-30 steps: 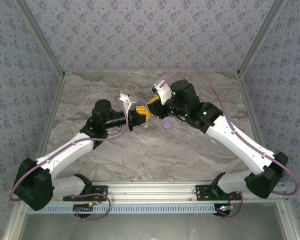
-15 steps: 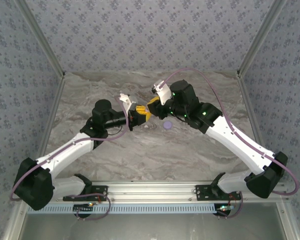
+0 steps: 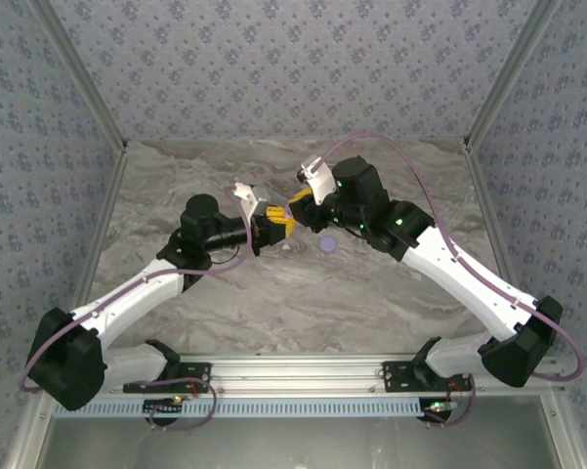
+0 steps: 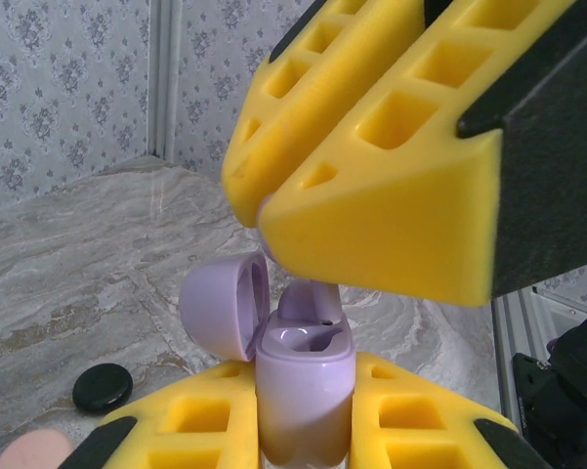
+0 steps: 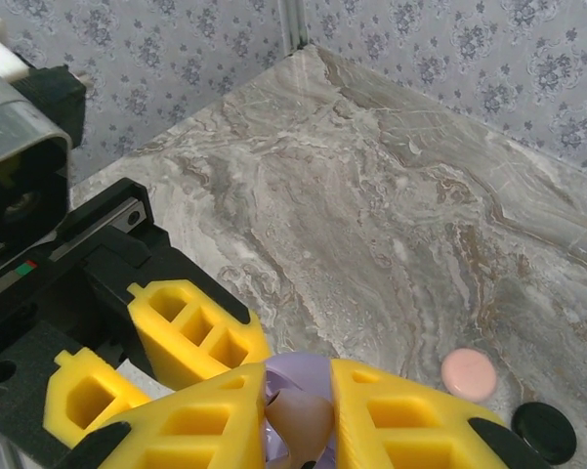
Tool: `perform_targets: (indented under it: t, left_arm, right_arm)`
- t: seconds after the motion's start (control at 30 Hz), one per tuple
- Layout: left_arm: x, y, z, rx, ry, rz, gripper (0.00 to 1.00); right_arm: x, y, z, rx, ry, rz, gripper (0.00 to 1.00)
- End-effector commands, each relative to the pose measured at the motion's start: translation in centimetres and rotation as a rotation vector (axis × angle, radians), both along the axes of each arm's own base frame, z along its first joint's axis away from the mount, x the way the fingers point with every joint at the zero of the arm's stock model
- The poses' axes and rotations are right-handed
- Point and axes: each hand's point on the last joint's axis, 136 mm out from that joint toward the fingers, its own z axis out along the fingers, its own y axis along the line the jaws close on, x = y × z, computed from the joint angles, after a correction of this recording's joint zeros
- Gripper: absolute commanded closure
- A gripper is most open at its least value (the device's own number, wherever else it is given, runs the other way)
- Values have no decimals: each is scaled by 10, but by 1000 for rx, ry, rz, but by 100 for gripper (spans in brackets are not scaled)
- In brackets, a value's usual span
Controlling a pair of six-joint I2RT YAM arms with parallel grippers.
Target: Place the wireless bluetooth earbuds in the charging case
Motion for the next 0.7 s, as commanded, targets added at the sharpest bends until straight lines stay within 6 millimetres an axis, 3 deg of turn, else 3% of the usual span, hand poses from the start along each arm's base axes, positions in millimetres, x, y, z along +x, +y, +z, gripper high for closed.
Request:
perform_targets:
  t: [0.0,0.43,0.67]
  left_arm:
    - [1,-3,24,-46,-58,-1,100]
    - [3,-2,25,-59,-59,11,100]
    - [4,-2,24,-61,-54,16,100]
  right_arm:
    - [2,4,-1,2,-10,2,76]
    - [-3,9,-8,-1,16,17,76]
    - [-1,8,4,20,-17,10,76]
